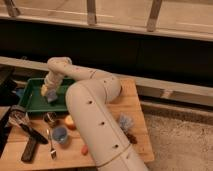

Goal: Wipe tray with sponge

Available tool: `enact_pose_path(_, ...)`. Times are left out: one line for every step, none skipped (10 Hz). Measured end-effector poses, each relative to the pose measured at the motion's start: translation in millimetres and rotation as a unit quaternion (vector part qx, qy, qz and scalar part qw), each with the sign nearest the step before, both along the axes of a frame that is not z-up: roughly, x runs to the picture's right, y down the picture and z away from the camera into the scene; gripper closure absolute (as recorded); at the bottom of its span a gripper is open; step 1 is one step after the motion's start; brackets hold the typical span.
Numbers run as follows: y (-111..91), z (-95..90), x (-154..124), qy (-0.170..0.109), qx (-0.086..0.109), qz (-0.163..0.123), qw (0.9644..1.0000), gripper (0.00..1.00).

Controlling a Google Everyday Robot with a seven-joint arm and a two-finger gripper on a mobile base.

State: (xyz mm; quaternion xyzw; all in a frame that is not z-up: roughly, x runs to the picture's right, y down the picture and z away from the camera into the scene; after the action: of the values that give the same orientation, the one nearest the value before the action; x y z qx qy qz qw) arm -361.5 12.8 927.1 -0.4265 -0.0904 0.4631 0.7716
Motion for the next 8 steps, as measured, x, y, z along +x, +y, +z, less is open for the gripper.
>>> enact_pose_path(8.9,-8.5,-8.0,-0.014,-0.005,-0.007,0.9999,1.00)
enact_pose_path(16.9,-15.7,-12.8,-0.021,-0.012,-0.013,0.9996,1.00)
enact_pose_path(24.2,-20.0,-8.4,-0.018,-0.019,-0.022,0.9994,1.00)
enact_pose_path(30.4,-23.4,0.9,-0.008,-0.026,-0.026,0.9993,1.00)
enact_pose_path(36.0,-25.6,20.3,0.013,-0.031,-0.024,0.9991,1.00)
enact_pose_path(35.7,-25.3,32.7,0.028,-0.031,-0.020,0.9989,1.00)
enact_pose_path(32.1,-23.2,45.4,0.041,-0.029,-0.017,0.9986,1.00)
enact_pose_path(21.3,-15.8,61.7,0.056,-0.022,-0.012,0.9981,1.00)
